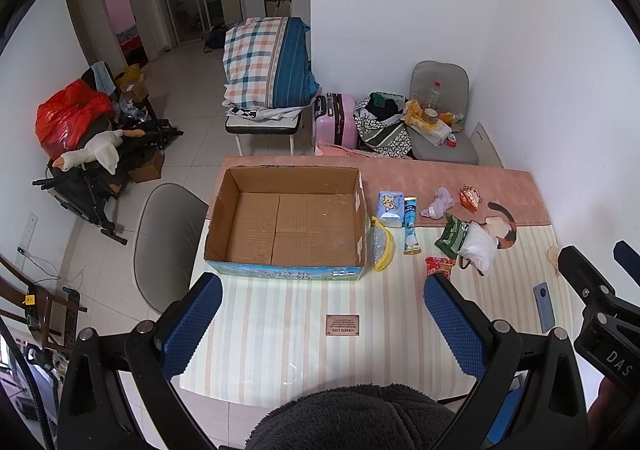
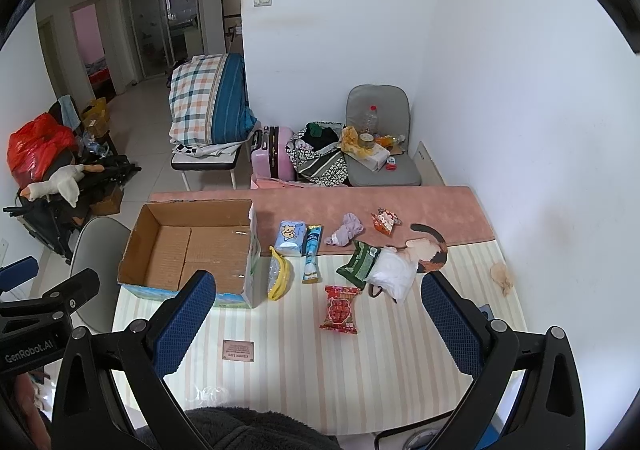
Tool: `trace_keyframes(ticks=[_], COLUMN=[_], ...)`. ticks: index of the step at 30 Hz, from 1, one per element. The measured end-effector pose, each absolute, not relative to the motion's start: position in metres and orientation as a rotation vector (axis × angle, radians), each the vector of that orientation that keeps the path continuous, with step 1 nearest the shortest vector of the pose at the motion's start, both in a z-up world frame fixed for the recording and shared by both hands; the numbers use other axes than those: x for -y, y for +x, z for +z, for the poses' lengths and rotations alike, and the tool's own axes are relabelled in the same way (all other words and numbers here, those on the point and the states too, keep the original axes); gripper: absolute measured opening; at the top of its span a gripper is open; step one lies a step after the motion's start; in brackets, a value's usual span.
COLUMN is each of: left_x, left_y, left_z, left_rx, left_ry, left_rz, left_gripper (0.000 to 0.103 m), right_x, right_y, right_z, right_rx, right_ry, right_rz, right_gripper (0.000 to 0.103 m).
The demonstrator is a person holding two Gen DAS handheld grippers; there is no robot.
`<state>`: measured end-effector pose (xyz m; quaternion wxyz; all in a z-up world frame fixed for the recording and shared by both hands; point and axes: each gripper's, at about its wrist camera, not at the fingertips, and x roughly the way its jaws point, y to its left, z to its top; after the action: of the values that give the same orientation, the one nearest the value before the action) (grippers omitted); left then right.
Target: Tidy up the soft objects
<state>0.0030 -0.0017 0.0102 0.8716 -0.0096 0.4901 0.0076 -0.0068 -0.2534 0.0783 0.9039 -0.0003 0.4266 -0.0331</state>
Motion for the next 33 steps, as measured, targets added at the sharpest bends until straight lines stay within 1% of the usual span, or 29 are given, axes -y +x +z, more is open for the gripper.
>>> trace_keyframes(ticks=[3,7,10,12,16,19,24,26,28,33], left_x=[0.002,0.008,0.019,0.031,0.059,0.083,0.133,0.152,0.171,0.209], left_y=[0.004,0.016,0.041,0.063,0.103,0.129,0.168,0.178,0.19,0.208], left_z=[0.009,0.005,-0.012,-0.032,-0.085,-0.13,-0.213,-0.241,-0.269,-0.325], left_rx=[-1.027,-1.018,-1.024,-1.062,-1.163,-1.264,-1.426,-1.477,-1.524,-1.652], left_ry=[-0.022,-0.004,0.035,0.07,0.118,0.138,0.154,0.166,0.168,0.12], left_rz=[0.013,0.02,0.027,0.023,-0.015,-0.042,-0.078,-0.085,-0.099,-0.13], left_gripper=[0.103,0.103,0.103,0.103,0.103,0.103,0.103,0.102,0.099,0.099], right_x=[0.255,0.272,0.297,0.319,0.365,0.403,0.469,0.493,0.512,0.528], right_y=[-0.001,0.008,0.028,0.047,0.09,0.123,0.178,0.201,0.221,0.266], right_z=[0.081,0.07,0.049,0.024,-0.04,-0.099,-0.21,-0.256,-0.293,-0.368], right_rx=[-0.883,-0.9,-0.937,-0.982,-1.109,-1.202,-1.382,-1.452,-1.518,-1.646], right_ry=[0.017,0.082,0.128,0.163,0.229,0.289,0.361,0.431,0.489,0.535], right_rz=[-0.063,-0.075,-0.114,-0.143,-0.193,-0.212,-0.269,-0.26,-0.267,-0.291], right_gripper=[0.103,0.103,0.103,0.103,0.103,0.103,0.103,0.103,0.103,0.103])
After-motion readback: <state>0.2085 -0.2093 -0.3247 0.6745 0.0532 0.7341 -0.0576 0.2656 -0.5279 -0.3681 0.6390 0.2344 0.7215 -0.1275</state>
